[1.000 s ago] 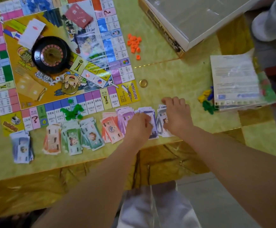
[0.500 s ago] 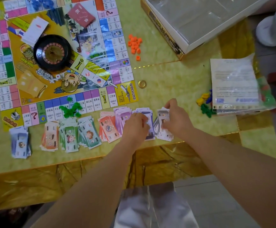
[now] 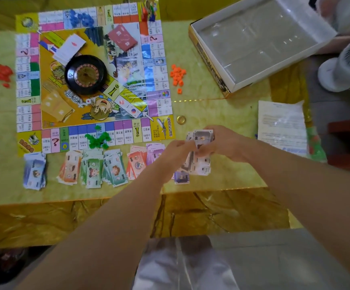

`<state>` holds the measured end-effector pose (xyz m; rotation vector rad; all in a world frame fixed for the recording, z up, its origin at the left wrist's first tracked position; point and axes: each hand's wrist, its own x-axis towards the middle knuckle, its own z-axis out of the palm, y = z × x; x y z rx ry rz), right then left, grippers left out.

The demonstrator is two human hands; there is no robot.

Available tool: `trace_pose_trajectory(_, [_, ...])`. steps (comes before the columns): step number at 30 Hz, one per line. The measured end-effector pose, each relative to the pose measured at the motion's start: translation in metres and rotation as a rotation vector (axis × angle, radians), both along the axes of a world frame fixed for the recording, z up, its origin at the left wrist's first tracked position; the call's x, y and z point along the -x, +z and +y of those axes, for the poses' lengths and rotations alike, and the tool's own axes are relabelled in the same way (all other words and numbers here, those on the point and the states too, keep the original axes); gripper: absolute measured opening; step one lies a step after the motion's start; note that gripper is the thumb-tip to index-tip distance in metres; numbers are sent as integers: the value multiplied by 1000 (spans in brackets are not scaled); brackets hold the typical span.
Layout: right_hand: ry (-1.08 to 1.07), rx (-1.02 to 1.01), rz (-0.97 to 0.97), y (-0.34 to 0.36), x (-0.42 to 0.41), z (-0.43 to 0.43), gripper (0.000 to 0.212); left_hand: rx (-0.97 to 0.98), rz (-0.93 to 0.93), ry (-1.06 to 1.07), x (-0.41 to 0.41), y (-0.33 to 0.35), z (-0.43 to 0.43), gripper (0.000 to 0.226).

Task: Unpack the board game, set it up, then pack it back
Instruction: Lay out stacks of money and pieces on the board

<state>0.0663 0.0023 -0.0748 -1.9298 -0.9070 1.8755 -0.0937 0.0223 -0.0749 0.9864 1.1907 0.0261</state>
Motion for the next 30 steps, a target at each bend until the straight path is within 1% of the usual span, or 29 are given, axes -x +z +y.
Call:
trace_pose_trajectory(1, [-3, -24, -5, 4, 4, 5, 38, 53, -32, 39, 4, 5, 2, 11])
trace_pose_trajectory(3, [1, -67, -17, 11, 14, 13, 37, 122, -83, 126, 16, 15, 6, 16])
trace_pose_trajectory(5, [-5, -109, -19, 14, 28, 22, 37, 173, -112, 212, 31, 18, 12, 15])
trace_pose_trajectory(7, [-24, -148, -10, 16, 47, 33, 42, 211, -148, 307, 51, 18, 19, 13])
trace_pose_trajectory(9, [-47, -192, -13, 17, 67, 44, 50, 230, -188, 410, 72, 15, 27, 17])
trace_pose_trajectory(11, [-8, -237, -38, 18, 91, 56, 54, 236, -208, 489, 94, 13, 35, 17])
trace_pose_trajectory(14, [34, -251, -57, 16, 124, 71, 57, 290, -226, 562, 122, 11, 47, 14])
trace_pose_trajectory(18, [3, -246, -102, 11, 158, 85, 68, 343, -202, 582, 157, 6, 66, 19])
trace_pose_trajectory(20, [4, -253, -146, 9, 179, 94, 59, 363, -180, 559, 178, 2, 80, 19])
trace_pose_trajectory(22, [10, -280, -204, 8, 197, 103, 39, 359, -143, 512, 193, 0, 94, 15])
trace_pose_trajectory(23, [-4, -287, -225, 5, 207, 109, 34, 352, -117, 487, 201, 0, 102, 14])
trace_pose_trajectory(26, [-75, -276, -216, -6, 225, 121, 24, 294, -50, 444, 215, -8, 120, 14])
trace_pose_trajectory(30, [-148, -218, -279, -23, 240, 131, 24, 136, 153, 463, 235, -27, 138, 18])
